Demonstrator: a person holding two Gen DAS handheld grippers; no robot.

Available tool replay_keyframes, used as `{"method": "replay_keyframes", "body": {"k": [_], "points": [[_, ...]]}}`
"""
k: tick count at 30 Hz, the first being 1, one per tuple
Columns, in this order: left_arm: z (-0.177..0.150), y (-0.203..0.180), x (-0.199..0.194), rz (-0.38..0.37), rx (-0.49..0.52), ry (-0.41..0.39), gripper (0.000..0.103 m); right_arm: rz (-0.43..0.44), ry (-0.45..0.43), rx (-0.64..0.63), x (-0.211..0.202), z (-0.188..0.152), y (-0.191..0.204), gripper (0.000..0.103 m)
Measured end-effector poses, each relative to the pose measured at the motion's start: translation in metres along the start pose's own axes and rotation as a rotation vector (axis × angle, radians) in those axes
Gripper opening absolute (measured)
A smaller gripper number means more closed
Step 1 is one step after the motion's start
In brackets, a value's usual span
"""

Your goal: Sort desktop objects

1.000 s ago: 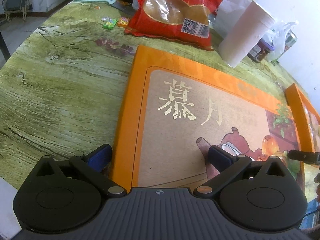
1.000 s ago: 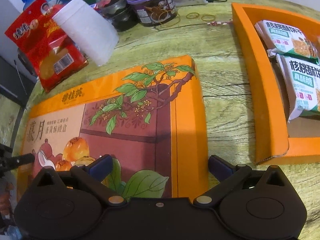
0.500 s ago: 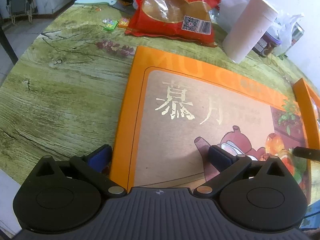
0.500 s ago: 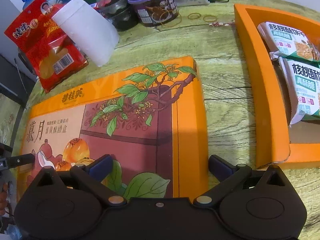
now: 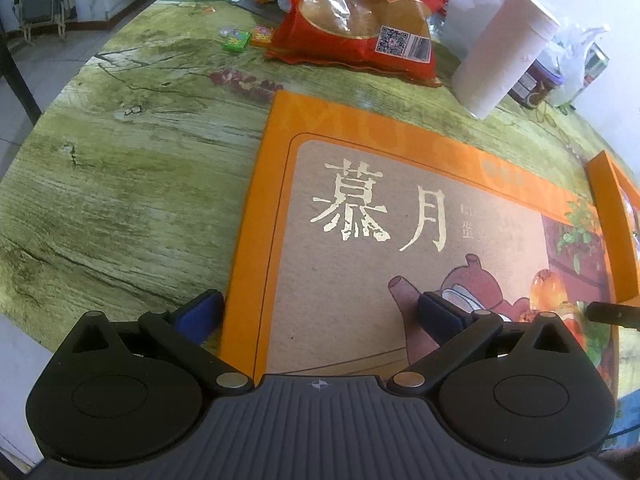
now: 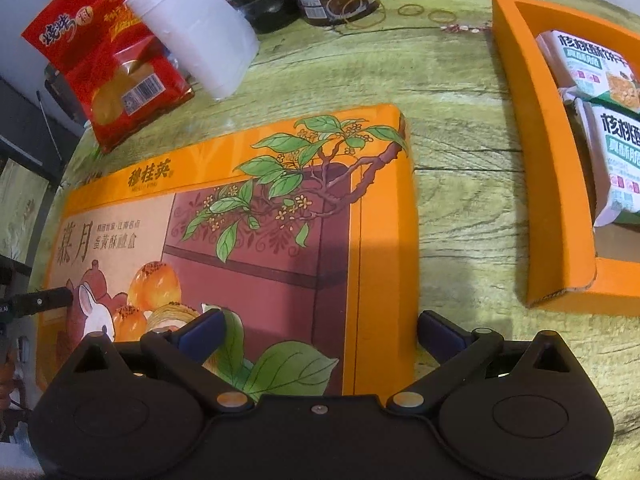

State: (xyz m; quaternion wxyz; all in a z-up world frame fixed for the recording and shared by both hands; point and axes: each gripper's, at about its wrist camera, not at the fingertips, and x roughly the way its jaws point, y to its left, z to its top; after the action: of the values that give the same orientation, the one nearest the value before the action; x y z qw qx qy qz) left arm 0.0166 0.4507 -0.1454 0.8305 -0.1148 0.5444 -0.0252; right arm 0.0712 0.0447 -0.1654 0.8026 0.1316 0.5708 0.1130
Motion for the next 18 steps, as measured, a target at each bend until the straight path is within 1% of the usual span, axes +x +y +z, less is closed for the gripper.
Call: {"method": "replay_keyframes", "body": {"k": [3, 9, 18], "points": [[0.0026, -0.0007, 0.0020, -0.004, 0.013, -0.011, 0.103, -0.002, -0.005, 0.012, -0.0003, 0.0000, -0.0008, 0.103], [0.0003, 0.0019, 0.0045, -0.037, 0.017, -0.046, 0.103, -0.009, -0.011, 0.016, -0.0012, -0.0013, 0.0001, 0.103], [-0.0017, -0.0013, 0.0014, -0.033, 0.040, -0.058, 0.103, -0.028, -0.010, 0.018, -0.0055, -0.0060, 0.0052, 0.102]]}}
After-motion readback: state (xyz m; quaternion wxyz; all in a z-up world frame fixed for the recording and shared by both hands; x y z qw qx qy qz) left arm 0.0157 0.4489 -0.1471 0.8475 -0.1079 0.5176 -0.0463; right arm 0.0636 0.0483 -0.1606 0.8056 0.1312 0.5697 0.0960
